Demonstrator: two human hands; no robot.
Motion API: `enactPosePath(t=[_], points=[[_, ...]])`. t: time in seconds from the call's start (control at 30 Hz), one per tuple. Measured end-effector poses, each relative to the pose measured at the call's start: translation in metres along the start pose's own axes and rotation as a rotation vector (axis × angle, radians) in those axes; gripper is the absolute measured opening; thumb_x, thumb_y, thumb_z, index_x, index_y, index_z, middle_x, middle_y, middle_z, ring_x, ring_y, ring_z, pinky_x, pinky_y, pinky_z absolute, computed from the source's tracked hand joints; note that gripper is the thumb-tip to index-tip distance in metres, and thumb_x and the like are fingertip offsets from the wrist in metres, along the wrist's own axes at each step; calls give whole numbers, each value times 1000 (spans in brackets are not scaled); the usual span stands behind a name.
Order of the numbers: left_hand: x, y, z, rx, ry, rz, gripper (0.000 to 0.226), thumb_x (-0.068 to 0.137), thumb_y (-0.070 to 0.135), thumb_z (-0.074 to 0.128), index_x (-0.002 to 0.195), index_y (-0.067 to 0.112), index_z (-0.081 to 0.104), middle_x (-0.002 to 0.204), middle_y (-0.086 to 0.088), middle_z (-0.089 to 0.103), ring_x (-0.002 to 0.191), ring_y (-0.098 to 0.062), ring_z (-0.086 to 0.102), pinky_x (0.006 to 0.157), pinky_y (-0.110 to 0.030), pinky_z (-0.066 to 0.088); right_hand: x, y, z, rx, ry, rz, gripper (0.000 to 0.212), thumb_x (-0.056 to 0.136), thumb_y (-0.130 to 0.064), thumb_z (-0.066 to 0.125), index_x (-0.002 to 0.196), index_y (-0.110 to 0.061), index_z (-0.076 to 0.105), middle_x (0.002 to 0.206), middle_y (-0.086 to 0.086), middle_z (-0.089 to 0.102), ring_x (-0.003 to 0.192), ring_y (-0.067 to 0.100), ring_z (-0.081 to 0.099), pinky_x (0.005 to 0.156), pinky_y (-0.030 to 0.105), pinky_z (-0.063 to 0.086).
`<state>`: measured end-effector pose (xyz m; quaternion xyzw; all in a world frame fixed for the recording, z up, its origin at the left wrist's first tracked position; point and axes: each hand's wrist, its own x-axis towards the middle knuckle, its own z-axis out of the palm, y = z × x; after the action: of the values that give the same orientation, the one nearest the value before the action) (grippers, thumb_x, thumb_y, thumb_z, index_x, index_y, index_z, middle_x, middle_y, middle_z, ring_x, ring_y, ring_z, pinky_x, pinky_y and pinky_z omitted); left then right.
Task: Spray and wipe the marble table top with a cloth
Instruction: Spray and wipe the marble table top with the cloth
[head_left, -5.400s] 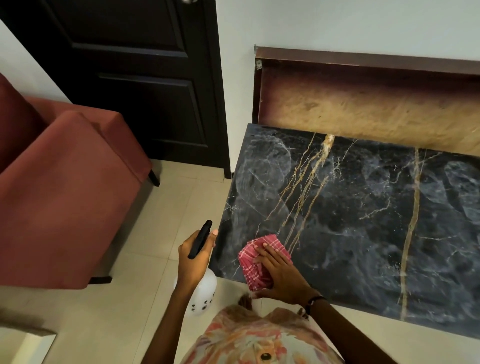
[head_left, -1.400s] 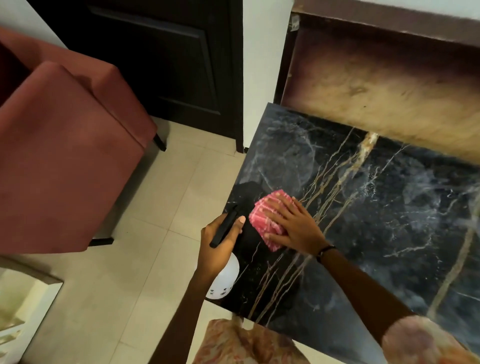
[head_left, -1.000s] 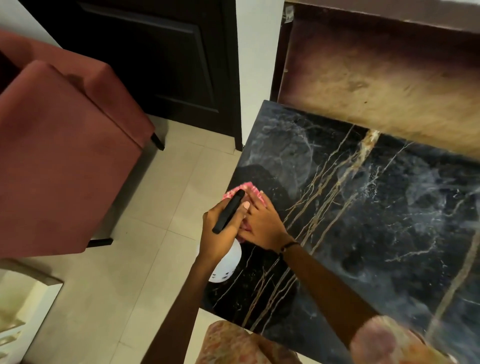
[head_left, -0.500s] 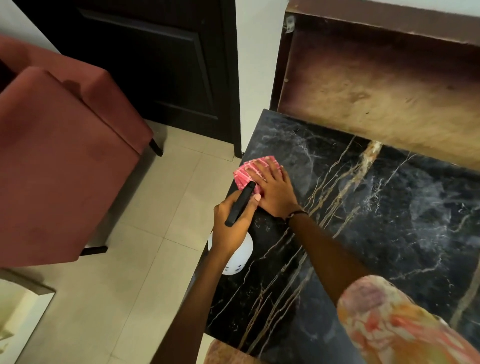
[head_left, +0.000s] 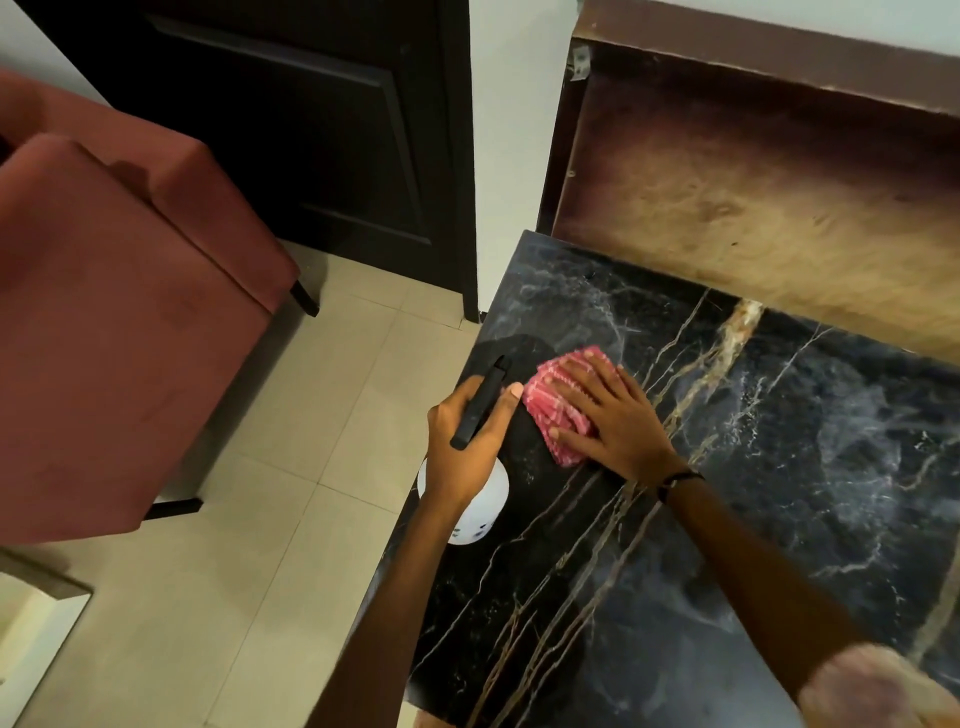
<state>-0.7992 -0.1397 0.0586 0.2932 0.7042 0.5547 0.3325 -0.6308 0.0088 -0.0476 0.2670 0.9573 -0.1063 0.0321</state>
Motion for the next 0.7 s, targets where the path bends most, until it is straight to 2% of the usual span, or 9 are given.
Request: enactPosePath(t=[0.07, 0.17, 0.27, 0.33, 0.4, 0.5, 0.57, 0.7], points=[[-1, -4, -1, -38, -3, 5, 18, 88, 23, 64, 82, 6, 64, 57, 5, 55, 47, -6, 47, 52, -18, 39, 39, -2, -6, 19, 8, 103, 77, 89, -74, 15, 149, -27, 26, 157, 8, 28, 147, 31, 12, 117, 55, 11], [-3, -13, -2, -25, -25, 16, 14, 87, 22, 65, 90, 8, 65, 60, 10, 57, 48, -4, 49, 55, -18, 39, 94, -19, -9, 44, 34, 192, 77, 86, -70, 27, 147, -24, 35, 153, 10, 34, 143, 37, 22, 114, 60, 17], [-2, -19, -1, -25, -46, -25, 17, 85, 22, 68, 100, 14, 65, 69, 11, 62, 53, -4, 56, 58, -16, 41, 116, -44, -2, 68, 63, 92, 75, 85, -66, 33, 146, -23, 37, 152, 12, 36, 143, 39, 22, 113, 61, 10], [0, -21, 0, -9, -51, -11, 21, 86, 19, 67, 105, 12, 64, 69, 12, 61, 54, -6, 56, 57, -13, 41, 102, -52, 4, 63, 106, -23, 68, 87, -60, 35, 145, -24, 39, 153, 9, 36, 144, 36, 22, 115, 61, 14], [0, -22, 0, -2, -42, -21, 18, 85, 17, 65, 102, 11, 64, 65, 11, 59, 51, -7, 54, 54, -12, 40, 72, -51, 10, 33, 95, -107, 64, 91, -60, 31, 143, -25, 41, 153, 7, 35, 145, 31, 20, 116, 58, 16], [0, -21, 0, -18, -53, -23, 9, 87, 13, 61, 95, 10, 63, 62, 13, 58, 49, -2, 52, 53, -9, 38, 30, -20, 10, -4, 77, -140, 70, 91, -71, 24, 146, -29, 32, 154, 5, 34, 145, 27, 18, 118, 51, 9], [1, -20, 1, -18, -59, -5, 11, 86, 11, 58, 95, 7, 64, 71, 10, 62, 53, -1, 55, 56, -7, 39, 23, 12, 5, -1, 88, -84, 71, 90, -72, 25, 148, -30, 28, 156, 5, 30, 146, 26, 15, 119, 51, 9], [5, -20, 0, -25, -75, -14, 13, 85, 4, 58, 96, 4, 65, 83, 2, 66, 63, -1, 60, 60, -7, 45, 65, 51, -8, 13, 106, 165, 75, 88, -72, 24, 149, -27, 29, 156, 6, 28, 147, 29, 13, 117, 54, 13]])
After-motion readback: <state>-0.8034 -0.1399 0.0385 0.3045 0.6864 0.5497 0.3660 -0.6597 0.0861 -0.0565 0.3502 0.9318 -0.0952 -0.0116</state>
